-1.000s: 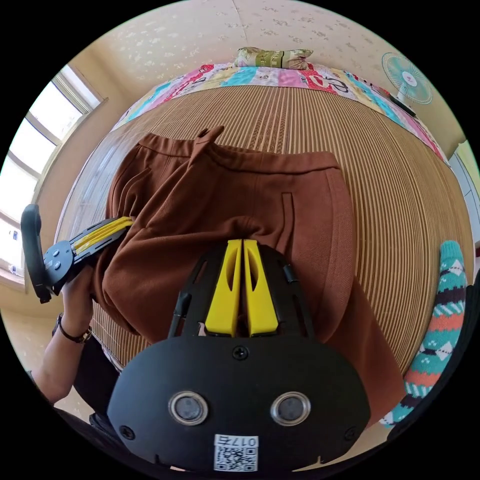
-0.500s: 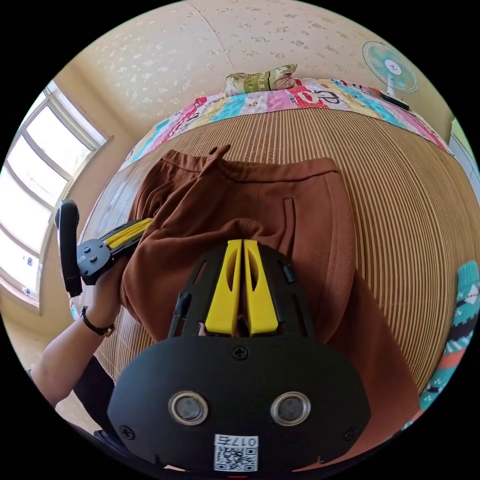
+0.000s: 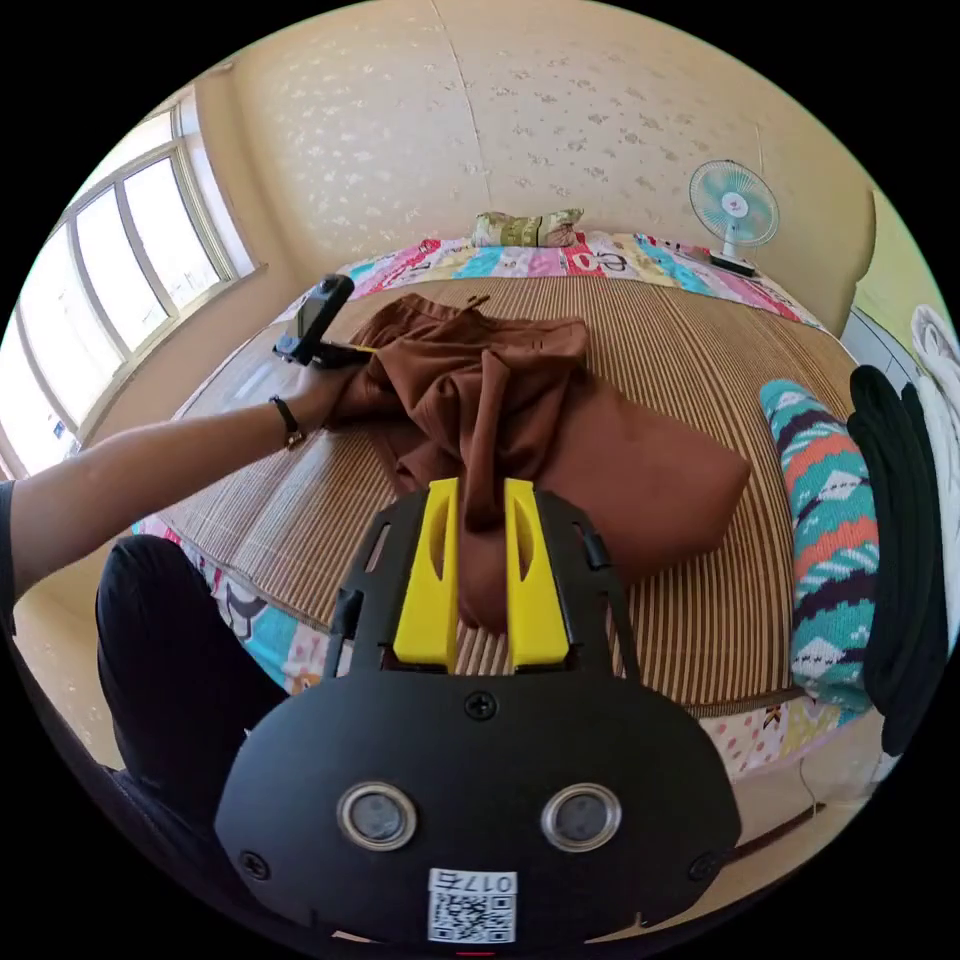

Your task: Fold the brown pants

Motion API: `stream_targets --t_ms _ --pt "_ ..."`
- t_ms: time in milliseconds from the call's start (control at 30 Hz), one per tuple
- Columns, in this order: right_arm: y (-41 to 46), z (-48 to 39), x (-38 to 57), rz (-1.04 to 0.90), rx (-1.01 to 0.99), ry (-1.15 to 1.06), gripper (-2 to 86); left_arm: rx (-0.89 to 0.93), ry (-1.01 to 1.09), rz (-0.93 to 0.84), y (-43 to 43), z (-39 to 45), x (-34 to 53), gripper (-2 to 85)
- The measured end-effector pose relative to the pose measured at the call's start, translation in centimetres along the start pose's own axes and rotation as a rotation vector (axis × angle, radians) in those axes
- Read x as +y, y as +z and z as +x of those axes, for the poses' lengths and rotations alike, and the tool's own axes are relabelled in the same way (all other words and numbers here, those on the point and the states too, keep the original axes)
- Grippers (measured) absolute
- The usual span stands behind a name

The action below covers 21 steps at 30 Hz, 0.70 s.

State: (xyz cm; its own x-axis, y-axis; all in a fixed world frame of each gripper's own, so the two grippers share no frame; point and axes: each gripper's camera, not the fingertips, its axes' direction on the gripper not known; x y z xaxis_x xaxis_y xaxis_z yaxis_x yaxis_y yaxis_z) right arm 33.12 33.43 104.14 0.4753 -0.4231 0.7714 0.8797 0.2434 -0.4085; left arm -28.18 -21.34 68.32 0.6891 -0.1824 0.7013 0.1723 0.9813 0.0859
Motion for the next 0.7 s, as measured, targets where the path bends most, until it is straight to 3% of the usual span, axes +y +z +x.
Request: stream_targets --t_ms 167,267,400,500,700 --pt "1.1 0.9 2.4 -0.083 -0.021 -0.112 15.9 0.106 -0.006 -0.034 -2.1 -4.1 1.7 -1.0" --pt "2.1 0.5 2.1 -0.144 0.176 -0.147 12.6 0.174 -0.091 -0.013 -5.1 -7.9 5.5 -1.0" --pt "1.7 2.0 0.2 -0.216 0.18 -0.08 7.0 0.246 -0.154 0.054 -10.2 -11.8 11.6 -1.0" --pt "-0.1 5.2 -1.8 -0.236 -0.03 -0.001 4.5 0.415 -0.188 0.068 -14.7 -15.0 13.0 -1.0" --pt "-8.7 13.3 -4.0 0.095 -0.813 0.157 2.5 0.732 -0.177 0.188 -21.1 -19.3 18.2 -0.3"
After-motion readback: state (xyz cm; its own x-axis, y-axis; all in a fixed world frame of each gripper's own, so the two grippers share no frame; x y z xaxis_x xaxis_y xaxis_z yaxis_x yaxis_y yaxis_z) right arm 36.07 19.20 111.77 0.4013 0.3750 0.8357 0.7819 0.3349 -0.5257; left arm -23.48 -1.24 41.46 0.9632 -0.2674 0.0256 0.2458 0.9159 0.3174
